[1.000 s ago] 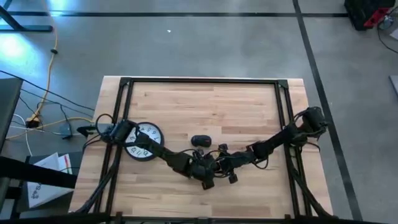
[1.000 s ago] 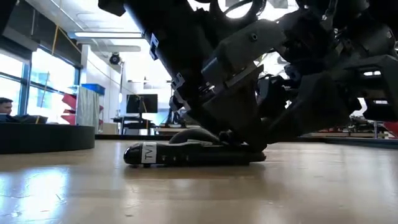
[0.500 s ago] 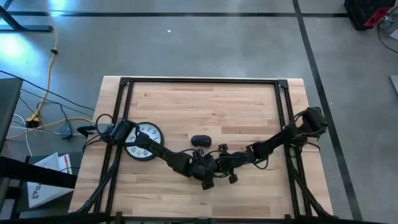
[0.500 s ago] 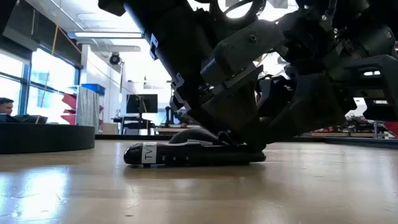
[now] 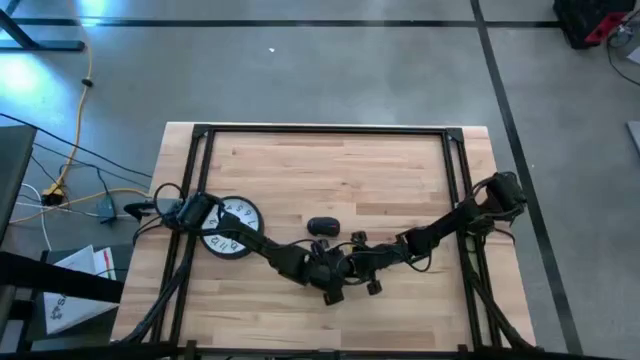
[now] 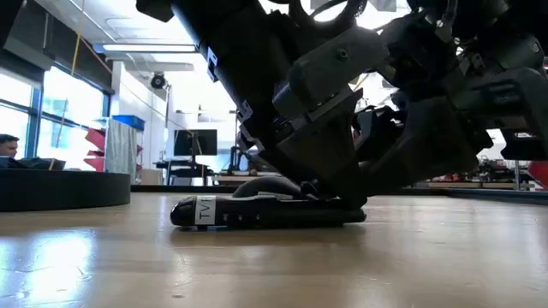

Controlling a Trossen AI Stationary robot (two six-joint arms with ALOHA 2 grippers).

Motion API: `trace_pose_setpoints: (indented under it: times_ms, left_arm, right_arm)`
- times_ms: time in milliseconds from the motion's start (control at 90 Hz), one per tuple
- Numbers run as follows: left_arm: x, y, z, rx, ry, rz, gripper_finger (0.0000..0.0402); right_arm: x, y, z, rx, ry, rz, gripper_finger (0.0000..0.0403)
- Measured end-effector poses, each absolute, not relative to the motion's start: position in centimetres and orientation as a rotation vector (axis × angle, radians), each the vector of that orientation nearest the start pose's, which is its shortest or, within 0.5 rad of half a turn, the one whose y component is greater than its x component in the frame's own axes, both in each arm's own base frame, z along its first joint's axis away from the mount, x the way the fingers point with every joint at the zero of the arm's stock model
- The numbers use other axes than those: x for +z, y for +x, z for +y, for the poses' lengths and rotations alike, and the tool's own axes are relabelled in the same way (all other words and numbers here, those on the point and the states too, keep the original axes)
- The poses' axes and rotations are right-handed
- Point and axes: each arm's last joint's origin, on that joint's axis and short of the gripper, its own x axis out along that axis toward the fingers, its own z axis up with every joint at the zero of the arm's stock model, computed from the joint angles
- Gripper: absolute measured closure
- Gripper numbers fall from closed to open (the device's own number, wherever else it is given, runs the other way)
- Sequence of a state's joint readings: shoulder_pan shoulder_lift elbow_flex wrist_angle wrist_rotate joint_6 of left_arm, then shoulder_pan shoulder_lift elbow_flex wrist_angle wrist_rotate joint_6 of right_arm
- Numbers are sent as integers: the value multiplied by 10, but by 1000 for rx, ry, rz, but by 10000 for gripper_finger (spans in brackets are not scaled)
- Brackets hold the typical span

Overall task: Insert battery
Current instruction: Close the black remote battery compartment

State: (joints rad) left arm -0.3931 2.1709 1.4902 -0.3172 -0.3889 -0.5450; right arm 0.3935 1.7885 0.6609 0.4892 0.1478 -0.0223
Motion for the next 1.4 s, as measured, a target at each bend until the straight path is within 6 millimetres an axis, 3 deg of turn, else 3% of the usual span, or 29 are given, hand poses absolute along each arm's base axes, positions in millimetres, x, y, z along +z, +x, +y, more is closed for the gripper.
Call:
trace_pose_setpoints:
  times_ms: [456, 811, 1033, 1133, 1400]
  left_arm:
    - [154, 415, -157, 242, -144, 876, 197]
    - [160, 411, -154, 233, -143, 909, 146]
    - [193, 383, -168, 373, 20, 845, 145]
    - [202, 370, -179, 384, 15, 838, 144]
    - [170, 333, -202, 418, -105, 868, 144]
  right_arm:
    - [109, 292, 116, 244, -193, 611, 247]
    - [108, 291, 116, 239, -174, 617, 247]
    - [107, 290, 118, 223, -162, 630, 247]
    - [107, 290, 117, 222, -163, 631, 247]
    - [109, 290, 119, 241, -146, 611, 247]
